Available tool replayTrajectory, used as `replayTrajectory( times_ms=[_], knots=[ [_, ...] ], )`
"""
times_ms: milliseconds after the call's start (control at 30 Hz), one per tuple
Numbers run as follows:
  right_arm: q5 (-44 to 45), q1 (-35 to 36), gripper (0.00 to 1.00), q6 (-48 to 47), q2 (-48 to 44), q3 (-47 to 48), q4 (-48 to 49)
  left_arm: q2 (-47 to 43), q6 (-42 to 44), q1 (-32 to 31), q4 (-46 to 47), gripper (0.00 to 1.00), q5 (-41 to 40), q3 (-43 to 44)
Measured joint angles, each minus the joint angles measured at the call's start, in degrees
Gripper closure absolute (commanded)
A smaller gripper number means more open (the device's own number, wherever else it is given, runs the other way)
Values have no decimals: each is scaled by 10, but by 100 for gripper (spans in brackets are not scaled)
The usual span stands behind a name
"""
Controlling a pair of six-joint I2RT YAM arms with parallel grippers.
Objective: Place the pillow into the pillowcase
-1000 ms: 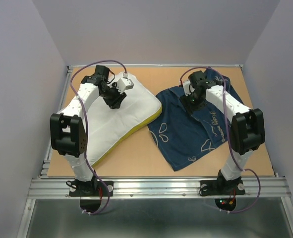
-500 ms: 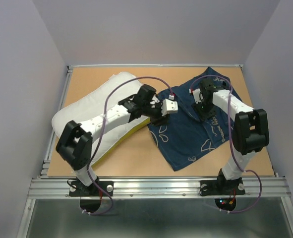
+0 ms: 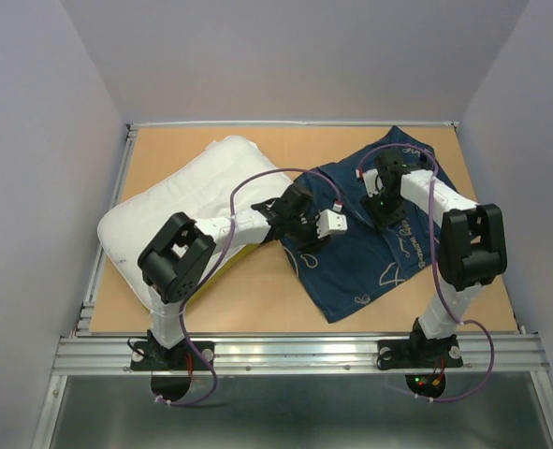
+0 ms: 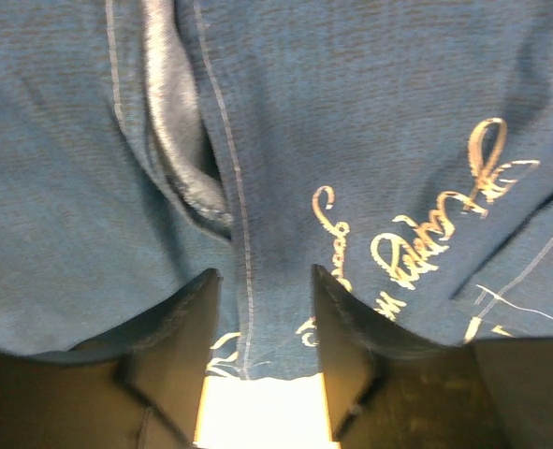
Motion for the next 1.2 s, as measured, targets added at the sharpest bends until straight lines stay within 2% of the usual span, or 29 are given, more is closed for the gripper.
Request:
replayTrajectory(
  times_ms=[133, 233, 367, 533, 567, 600, 733, 833, 867, 933, 1033, 1200],
  knots=[
    [-20, 0, 48, -7, 0, -2, -5, 4, 1, 0, 0, 52, -9, -8],
    [-21, 0, 56, -9, 1, -18, -1, 10, 1, 0, 4, 52, -15, -8],
    [6, -5, 61, -6, 13, -26, 9, 13, 1, 0, 6, 52, -18, -11],
    [40, -36, 63, 3, 18, -25, 21, 13, 1, 0, 11, 52, -19, -34],
    [47, -45, 64, 5, 17, -23, 22, 13, 1, 0, 8, 69, -19, -38],
    [50, -50, 64, 6, 17, -22, 22, 13, 1, 0, 4, 71, -20, -40],
    [65, -77, 73, 9, 6, -9, 24, 13, 10, 0, -8, 75, -31, -38],
    [72, -90, 88, 9, -7, 6, 25, 13, 17, 0, -21, 76, -35, -34],
    [73, -93, 91, 10, -11, 9, 27, 13, 20, 0, -24, 76, -36, -31],
    [72, -94, 90, 11, -16, 10, 28, 13, 25, 0, -32, 76, -40, -28],
    [45, -94, 77, 11, -18, 10, 28, 13, 31, 0, -38, 75, -41, -27],
    [-33, -94, 62, 12, -14, 12, 17, 14, 33, 0, -43, 72, -42, -24]
  ],
)
